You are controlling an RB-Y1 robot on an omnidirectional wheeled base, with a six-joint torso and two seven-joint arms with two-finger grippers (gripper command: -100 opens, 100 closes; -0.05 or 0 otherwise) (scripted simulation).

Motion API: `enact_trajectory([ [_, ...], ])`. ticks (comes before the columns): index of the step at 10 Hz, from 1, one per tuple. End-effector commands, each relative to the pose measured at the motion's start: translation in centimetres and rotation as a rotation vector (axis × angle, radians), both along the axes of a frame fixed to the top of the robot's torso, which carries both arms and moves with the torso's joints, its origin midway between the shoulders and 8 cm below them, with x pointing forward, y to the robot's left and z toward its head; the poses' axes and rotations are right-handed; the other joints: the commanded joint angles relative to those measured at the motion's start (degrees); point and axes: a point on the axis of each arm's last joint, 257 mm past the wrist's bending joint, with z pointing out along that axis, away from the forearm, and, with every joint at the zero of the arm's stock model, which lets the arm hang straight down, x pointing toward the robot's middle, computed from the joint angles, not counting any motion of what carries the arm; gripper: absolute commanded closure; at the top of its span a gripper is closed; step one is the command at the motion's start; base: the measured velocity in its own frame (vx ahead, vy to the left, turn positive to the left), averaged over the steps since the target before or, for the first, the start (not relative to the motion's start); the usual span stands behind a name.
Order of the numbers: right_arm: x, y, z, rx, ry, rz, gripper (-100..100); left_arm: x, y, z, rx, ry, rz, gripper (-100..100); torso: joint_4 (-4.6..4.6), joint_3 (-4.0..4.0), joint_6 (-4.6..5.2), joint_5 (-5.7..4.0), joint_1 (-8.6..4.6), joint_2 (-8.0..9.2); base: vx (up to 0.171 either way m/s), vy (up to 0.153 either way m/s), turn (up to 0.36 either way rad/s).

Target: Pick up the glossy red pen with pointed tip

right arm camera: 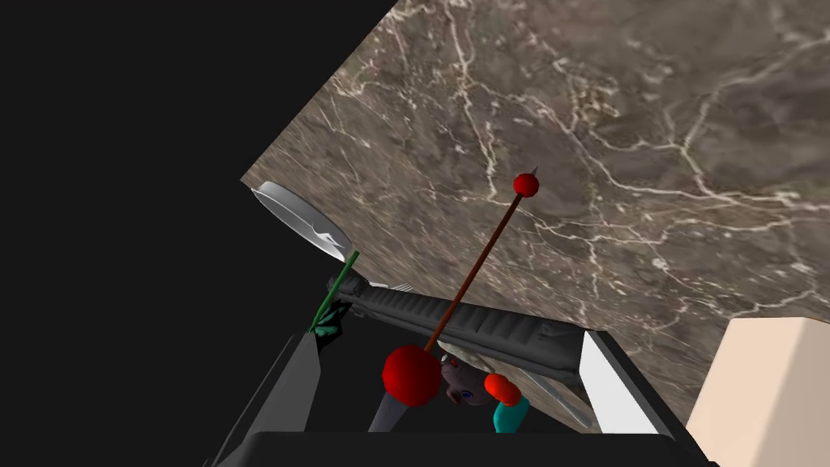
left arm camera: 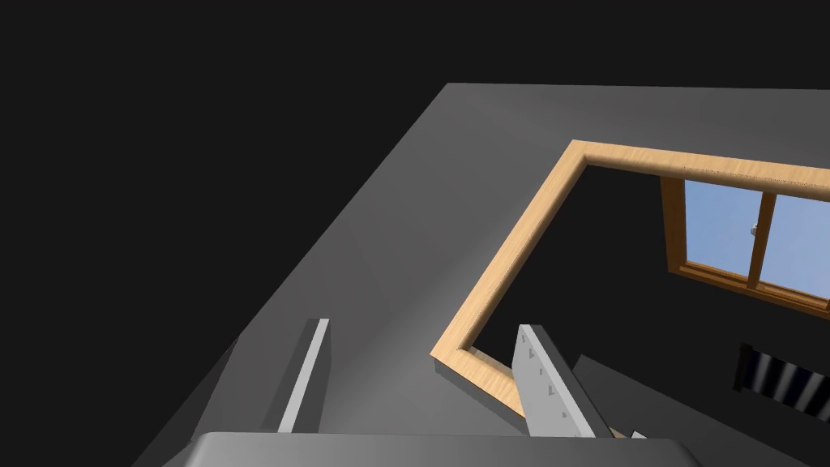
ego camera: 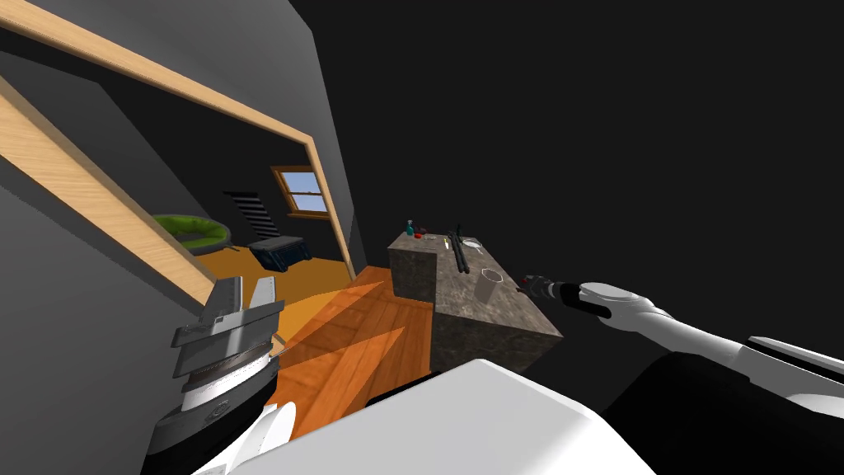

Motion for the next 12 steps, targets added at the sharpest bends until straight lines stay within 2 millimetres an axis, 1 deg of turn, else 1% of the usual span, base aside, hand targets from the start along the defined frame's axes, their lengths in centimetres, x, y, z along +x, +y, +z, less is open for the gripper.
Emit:
enact_trajectory([
  [1,0.5,-0.2,-0.1,0.004,-0.004,0.001,-100,0.0,0.0,0.0,0.000,0.000,0.000,0,0.00,0.00,0.00,0.00,0.00,0.00,-0.037,0.009,0.066],
  [2,-0.4,-1.2,-0.3,-0.001,0.004,-0.024,-100,0.0,0.0,0.0,0.000,0.000,0.000,0,0.00,0.00,-0.04,0.00,0.02,0.01,-0.026,0.006,0.054],
  [3,0.3,-1.0,-0.3,0.004,-0.002,-0.014,-100,0.0,0.0,0.0,0.000,0.000,0.000,0,0.00,0.00,0.00,0.00,0.01,-0.01,-0.030,0.006,0.081],
  [4,-0.4,-1.9,-0.5,-0.001,0.005,-0.037,-100,0.0,0.0,0.0,0.000,0.000,0.000,0,0.00,-0.01,-0.04,0.00,0.01,-0.01,-0.028,0.005,0.058],
  [5,0.3,-1.4,-0.6,0.005,0.001,-0.021,-100,0.0,0.0,0.0,0.000,0.000,0.000,0,0.00,0.00,0.00,0.00,0.01,-0.01,-0.039,0.008,0.080],
  [6,-0.4,-2.4,-0.6,0.000,0.005,-0.046,-100,0.0,0.0,0.0,0.000,0.000,0.000,0,0.00,0.01,-0.03,0.00,0.02,0.01,-0.031,0.005,0.053],
  [7,0.3,-2.1,-0.7,0.004,0.001,-0.035,-100,0.0,0.0,0.0,0.000,0.000,0.000,0,0.00,0.00,0.00,0.00,0.00,0.00,-0.028,0.006,0.080],
  [8,-0.6,-3.1,-0.8,0.000,0.008,-0.063,-100,0.0,0.0,0.0,0.000,0.000,0.000,0,0.00,-0.01,-0.03,0.00,0.01,-0.02,-0.027,0.006,0.053],
  [9,0.2,-2.8,-0.7,0.003,0.001,-0.049,-100,0.0,0.0,0.0,0.000,0.000,0.000,0,0.00,0.00,0.01,0.01,0.01,-0.01,-0.034,0.007,0.083],
  [10,-0.7,-3.7,-0.9,-0.001,0.008,-0.075,-100,0.0,0.0,0.0,0.000,0.000,0.000,0,0.00,0.00,-0.03,0.00,0.01,0.00,-0.025,0.004,0.055],
  [11,0.2,-3.1,-0.9,0.003,0.004,-0.055,-100,0.0,0.0,0.0,0.000,0.000,0.000,0,0.00,0.00,0.01,0.00,0.00,-0.01,-0.032,0.011,0.061],
  [12,-0.4,-3.9,-0.8,-0.001,0.006,-0.079,-100,0.0,0.0,0.0,0.000,0.000,0.000,0,0.00,0.00,-0.02,0.00,0.02,-0.01,-0.028,0.010,0.060],
])
